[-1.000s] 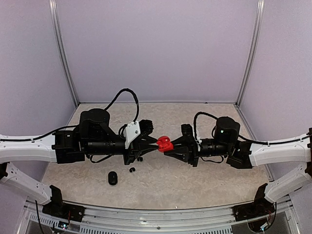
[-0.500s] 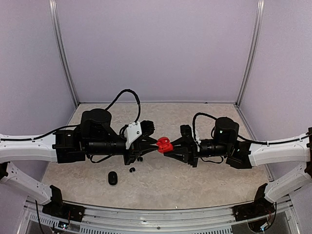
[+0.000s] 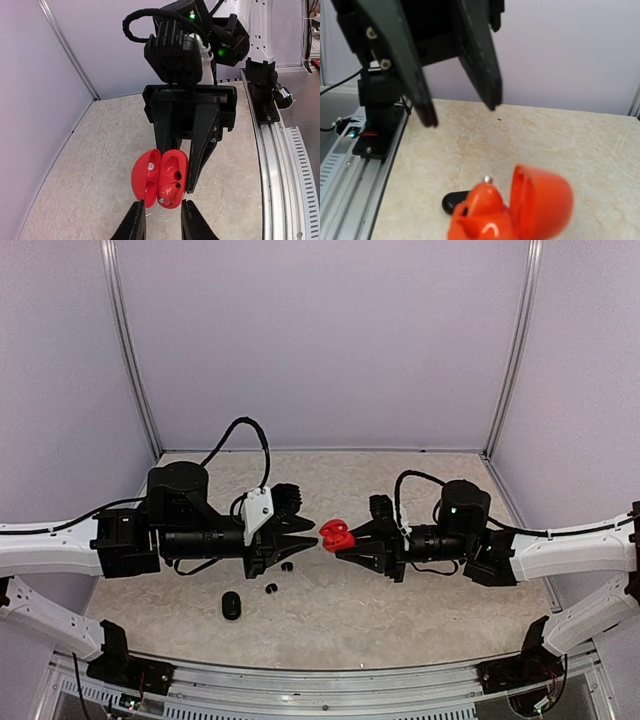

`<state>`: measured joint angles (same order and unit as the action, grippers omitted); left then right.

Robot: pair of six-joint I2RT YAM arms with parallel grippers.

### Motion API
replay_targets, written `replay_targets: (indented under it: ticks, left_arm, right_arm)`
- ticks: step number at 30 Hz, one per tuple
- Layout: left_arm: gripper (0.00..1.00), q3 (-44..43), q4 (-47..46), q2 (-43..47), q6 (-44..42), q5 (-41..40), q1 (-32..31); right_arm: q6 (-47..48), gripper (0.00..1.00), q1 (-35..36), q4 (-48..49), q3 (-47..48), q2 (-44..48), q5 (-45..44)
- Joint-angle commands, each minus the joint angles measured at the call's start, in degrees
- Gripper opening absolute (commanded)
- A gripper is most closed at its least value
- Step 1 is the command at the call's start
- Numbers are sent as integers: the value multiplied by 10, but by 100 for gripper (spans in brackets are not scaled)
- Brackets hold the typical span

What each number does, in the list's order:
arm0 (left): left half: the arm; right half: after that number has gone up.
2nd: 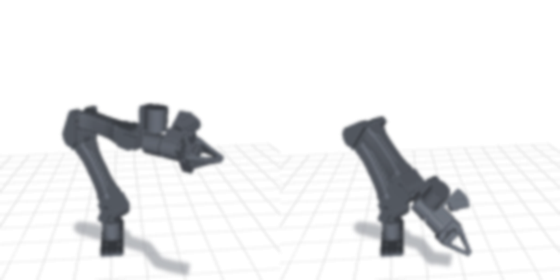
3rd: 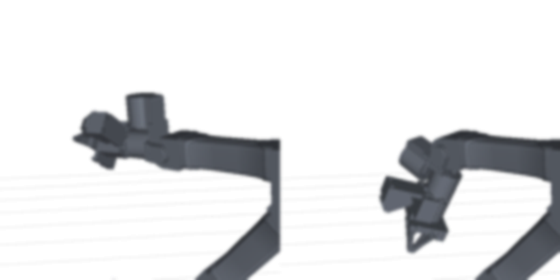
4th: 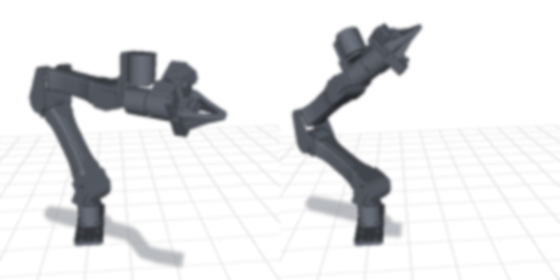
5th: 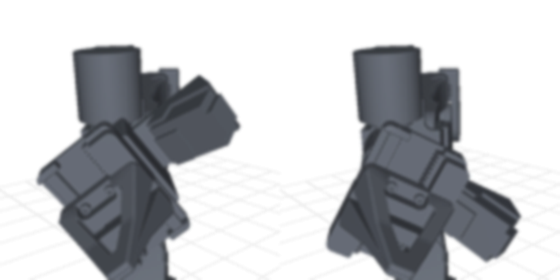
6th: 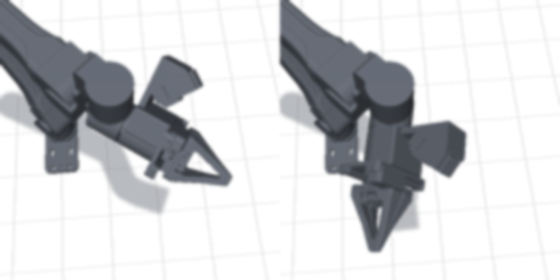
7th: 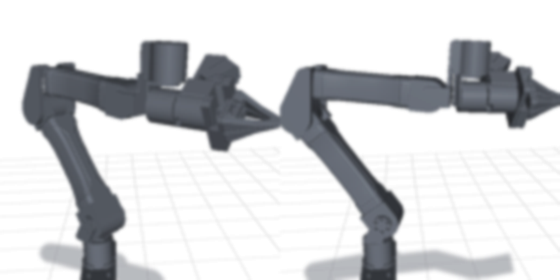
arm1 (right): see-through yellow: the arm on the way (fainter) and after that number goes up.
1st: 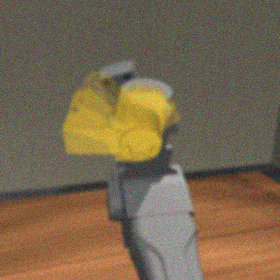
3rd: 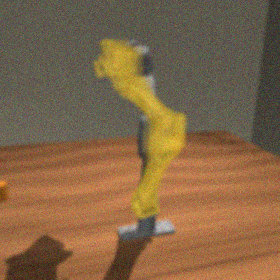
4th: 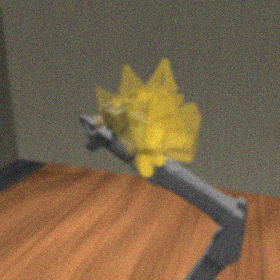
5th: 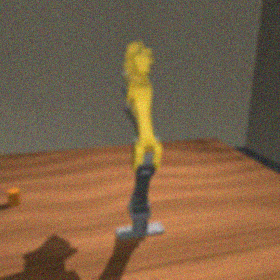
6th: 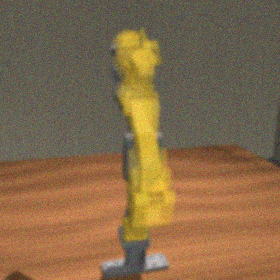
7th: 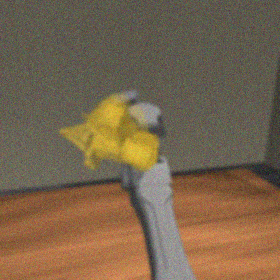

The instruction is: Insert the wireless bluetooth earbuds into the charging case

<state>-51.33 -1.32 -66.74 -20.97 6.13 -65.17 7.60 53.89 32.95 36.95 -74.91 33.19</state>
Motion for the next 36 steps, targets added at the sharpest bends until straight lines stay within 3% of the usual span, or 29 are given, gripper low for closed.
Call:
replay_targets:
  ticks: [1, 36]
  left_arm:
    - [27, 2, -2, -3, -10, 11, -8]
    - [30, -9, -10, -35, -17, -22, -10]
  right_arm:
    - [-7, 11, 4, 8, 18, -1, 3]
    - [12, 12, 7, -12, 28, -11, 28]
